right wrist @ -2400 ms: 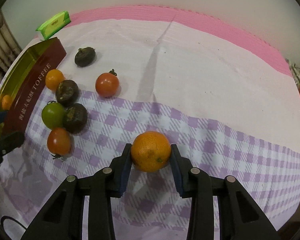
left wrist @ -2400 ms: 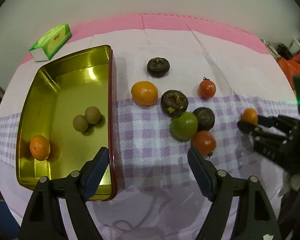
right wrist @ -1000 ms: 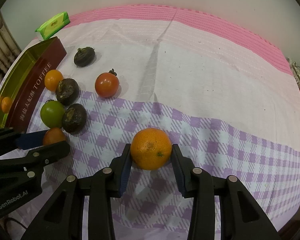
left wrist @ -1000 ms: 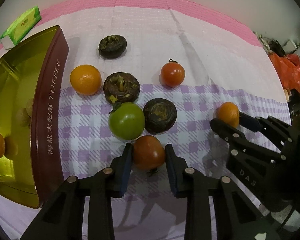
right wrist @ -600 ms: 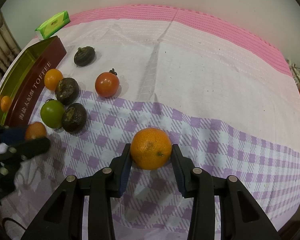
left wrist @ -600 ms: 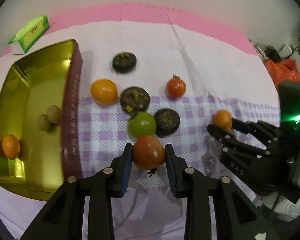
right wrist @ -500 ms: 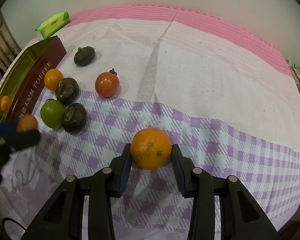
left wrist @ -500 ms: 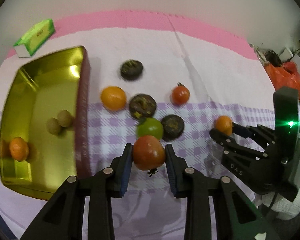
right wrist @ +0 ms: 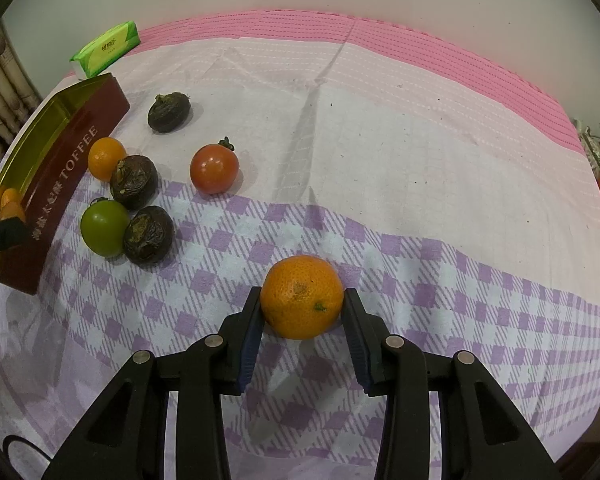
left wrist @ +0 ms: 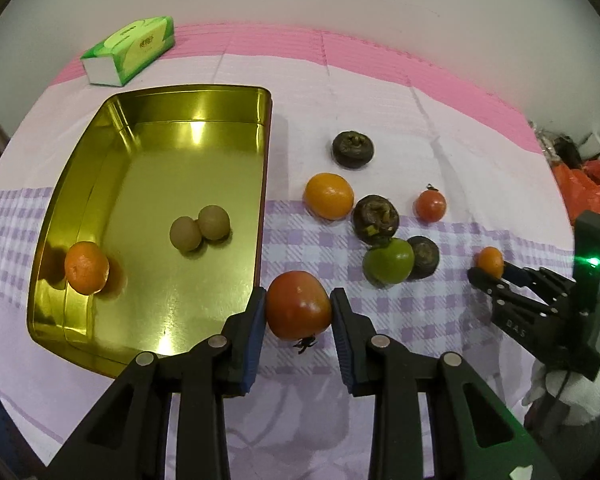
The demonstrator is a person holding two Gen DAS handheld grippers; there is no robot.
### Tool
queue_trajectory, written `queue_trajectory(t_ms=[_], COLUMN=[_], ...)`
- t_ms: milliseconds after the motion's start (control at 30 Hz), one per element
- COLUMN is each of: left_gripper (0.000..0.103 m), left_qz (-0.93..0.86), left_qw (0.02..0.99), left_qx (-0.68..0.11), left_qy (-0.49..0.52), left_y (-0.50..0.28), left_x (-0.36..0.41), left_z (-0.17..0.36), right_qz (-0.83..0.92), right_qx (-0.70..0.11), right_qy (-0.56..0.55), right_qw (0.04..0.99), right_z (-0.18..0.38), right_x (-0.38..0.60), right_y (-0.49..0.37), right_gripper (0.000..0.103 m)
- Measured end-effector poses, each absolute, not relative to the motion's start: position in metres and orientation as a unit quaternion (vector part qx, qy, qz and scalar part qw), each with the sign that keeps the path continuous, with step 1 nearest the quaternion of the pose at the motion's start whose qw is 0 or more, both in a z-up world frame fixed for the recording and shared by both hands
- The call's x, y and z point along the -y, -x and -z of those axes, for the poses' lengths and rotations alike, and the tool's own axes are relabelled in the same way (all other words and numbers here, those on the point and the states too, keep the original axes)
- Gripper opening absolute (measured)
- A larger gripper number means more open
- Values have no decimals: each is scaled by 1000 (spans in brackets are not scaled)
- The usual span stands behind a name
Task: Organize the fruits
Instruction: 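Carry the red tomato into the gold tin and open the left tool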
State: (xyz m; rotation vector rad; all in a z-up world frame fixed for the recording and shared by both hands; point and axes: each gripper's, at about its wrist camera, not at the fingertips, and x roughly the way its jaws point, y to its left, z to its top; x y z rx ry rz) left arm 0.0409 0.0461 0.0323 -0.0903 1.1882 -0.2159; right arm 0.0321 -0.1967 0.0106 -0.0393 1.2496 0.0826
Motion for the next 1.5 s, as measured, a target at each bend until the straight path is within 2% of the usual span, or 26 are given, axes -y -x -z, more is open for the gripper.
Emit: queue_trajectory(t_ms=[267, 533, 1000, 1500], left_gripper=[29, 29, 29, 29], left_qz=[114, 54, -14, -39], left_qw=[833, 841, 808, 802], left_qx=[-541, -536, -589, -596], left_qy=[39, 42, 4, 0], left_y=[-35, -48, -54, -59], left_x=[-47, -90, -139, -157], left_z=[-46, -48, -4, 22], right_qz=[-39, -39, -39, -38], right_qx=[-584, -584, -584, -585], right_qy=[20, 20, 20, 17], right_qw=[811, 811, 810, 810], right_z=[-10, -11, -11, -10], right_x=[197, 196, 196, 198], right_y=[-32, -32, -32, -33], right_gripper=[41, 41, 41, 41])
